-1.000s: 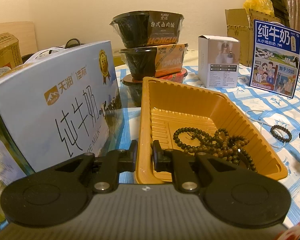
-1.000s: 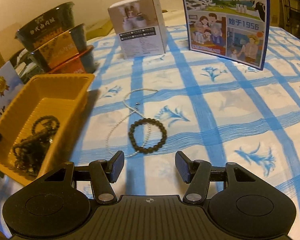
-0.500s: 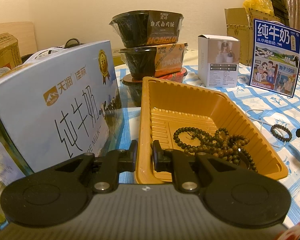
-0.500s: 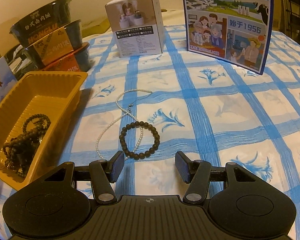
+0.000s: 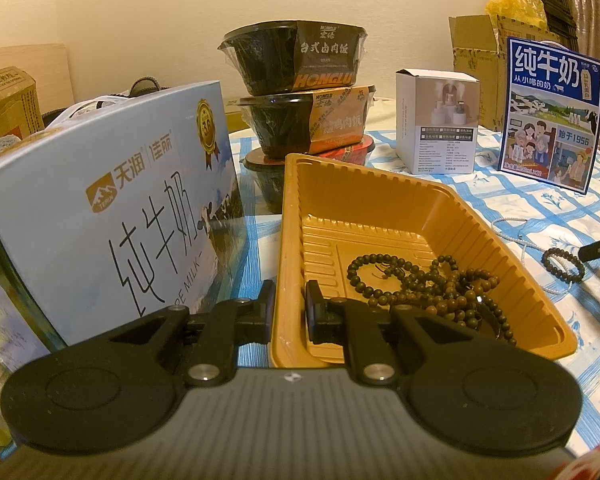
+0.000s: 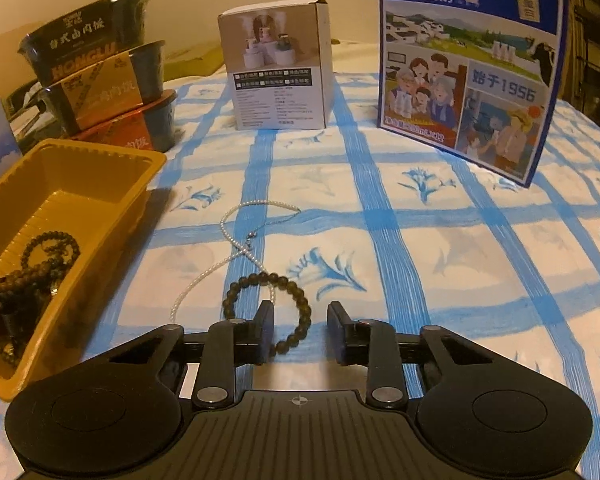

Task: Organize jewelry
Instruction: 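Grasp the dark bead bracelet with the right gripper and lift it, then carry the bracelet over the orange tray and open the right gripper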

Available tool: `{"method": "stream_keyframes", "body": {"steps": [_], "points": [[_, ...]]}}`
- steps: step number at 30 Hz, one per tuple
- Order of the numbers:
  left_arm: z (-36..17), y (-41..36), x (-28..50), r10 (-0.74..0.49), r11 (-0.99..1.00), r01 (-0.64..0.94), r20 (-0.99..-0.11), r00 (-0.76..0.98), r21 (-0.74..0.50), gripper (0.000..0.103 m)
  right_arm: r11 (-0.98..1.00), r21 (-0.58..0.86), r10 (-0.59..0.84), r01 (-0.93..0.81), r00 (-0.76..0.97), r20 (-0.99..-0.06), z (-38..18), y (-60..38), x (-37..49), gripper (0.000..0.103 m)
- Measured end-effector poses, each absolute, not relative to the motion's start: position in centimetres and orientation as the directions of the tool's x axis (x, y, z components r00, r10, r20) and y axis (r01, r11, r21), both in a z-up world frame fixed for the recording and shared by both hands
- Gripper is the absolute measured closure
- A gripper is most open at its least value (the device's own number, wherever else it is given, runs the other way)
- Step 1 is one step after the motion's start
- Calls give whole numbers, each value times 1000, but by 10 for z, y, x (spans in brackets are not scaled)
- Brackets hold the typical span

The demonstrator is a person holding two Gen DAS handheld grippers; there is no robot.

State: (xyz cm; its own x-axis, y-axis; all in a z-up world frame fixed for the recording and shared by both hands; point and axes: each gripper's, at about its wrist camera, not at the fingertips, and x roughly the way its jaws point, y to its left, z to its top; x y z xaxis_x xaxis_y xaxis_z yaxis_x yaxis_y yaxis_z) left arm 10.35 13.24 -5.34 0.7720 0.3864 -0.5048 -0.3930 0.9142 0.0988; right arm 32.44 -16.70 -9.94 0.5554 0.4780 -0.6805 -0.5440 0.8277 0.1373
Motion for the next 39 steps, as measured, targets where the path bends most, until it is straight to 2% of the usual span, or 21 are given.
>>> {"method": "stream_keyframes", "body": {"steps": [6,12,14,16,30,39], "points": [[-54,133,103,387,914,-393,-506,771,100,89,825,95,453,-557,553,-699,-109,-156,336,88],[-54,133,103,387,914,-393,-506,771,100,89,821,60,435,-567,555,-709,-116,-150,337,91],[-54,133,103,387,914,-393,-507,771,99,89,812,46,438,-582,554,-708,-116,-149,336,97],[-54,133,103,385,915,-392,-507,771,98,89,805,40,444,-592,556,-703,-112,-150,334,97],[-53,132,103,386,914,-394,-505,772,97,89,751,304,642,-586,540,-545,-39,-175,315,97],[-53,131,103,387,914,-395,-505,772,95,89,632,391,764,-669,454,-459,-11,-142,289,97]]}}
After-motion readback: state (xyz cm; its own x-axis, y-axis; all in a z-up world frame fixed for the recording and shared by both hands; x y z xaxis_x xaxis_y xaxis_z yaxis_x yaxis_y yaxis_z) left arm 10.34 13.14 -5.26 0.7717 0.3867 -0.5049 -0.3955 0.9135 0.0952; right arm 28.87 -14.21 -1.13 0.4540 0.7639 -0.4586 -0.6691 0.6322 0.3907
